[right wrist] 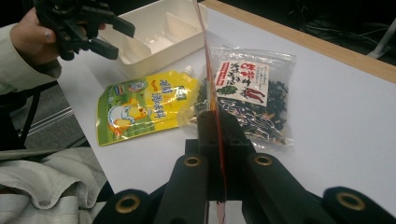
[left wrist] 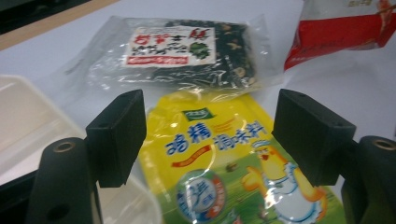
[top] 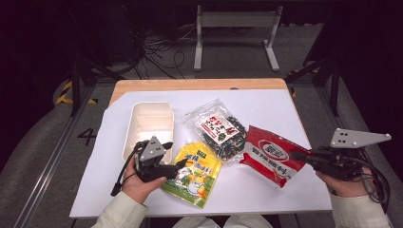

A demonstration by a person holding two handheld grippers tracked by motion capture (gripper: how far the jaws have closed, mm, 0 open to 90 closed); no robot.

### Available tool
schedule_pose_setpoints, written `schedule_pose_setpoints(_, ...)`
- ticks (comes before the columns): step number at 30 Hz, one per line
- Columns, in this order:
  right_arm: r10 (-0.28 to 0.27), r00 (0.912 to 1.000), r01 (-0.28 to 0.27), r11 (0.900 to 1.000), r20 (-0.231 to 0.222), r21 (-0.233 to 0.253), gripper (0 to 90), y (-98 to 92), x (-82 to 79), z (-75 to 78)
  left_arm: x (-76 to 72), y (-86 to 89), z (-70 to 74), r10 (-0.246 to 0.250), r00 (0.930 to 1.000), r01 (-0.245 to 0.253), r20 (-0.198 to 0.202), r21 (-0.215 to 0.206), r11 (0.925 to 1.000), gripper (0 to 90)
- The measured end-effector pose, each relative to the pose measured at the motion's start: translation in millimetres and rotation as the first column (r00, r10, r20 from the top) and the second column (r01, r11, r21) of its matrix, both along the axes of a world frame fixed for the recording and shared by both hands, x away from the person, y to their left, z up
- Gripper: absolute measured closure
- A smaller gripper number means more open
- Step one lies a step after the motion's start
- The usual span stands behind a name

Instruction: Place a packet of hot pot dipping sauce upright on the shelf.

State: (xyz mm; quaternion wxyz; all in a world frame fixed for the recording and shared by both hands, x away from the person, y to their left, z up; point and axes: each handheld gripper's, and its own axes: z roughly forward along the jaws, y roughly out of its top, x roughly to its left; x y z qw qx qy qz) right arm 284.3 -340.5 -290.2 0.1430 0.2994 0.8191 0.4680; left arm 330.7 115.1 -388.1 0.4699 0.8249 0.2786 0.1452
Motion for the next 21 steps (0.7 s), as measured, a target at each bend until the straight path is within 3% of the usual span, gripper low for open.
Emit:
schedule_pose_setpoints(7, 0.028, 0.9990, -0.028, 1.000, 0.035, 0.007, 88.8, 8.8, -6.8, 7.3, 1.9, -18.1, -5.6, -0.086, 0.9962, 0.086, -0.014, -0.024, 0.9960, 34.0)
schedule_pose_setpoints(12, 0.039, 0.9981, -0.040, 0.999, 0.048, 0.006, 88.8, 15.3, -7.5, 9.4, 1.7, -27.6, -6.8, -0.101, 0.9947, 0.101, -0.016, -0.042, 0.9940, 31.7)
schedule_pose_setpoints(15, 0.044, 0.9976, -0.044, 0.999, 0.053, 0.006, 88.8, 18.5, -6.9, 10.0, 2.2, -38.6, -10.2, -0.147, 0.9891, 0.146, -0.007, -0.058, 0.9876, 32.9)
schedule_pose_setpoints(21, 0.046, 0.9975, -0.047, 0.999, 0.054, 0.008, 88.8, 23.8, -5.0, 9.9, 2.3, -53.8, -13.4, -0.178, 0.9840, 0.177, -0.007, -0.061, 0.9822, 32.5)
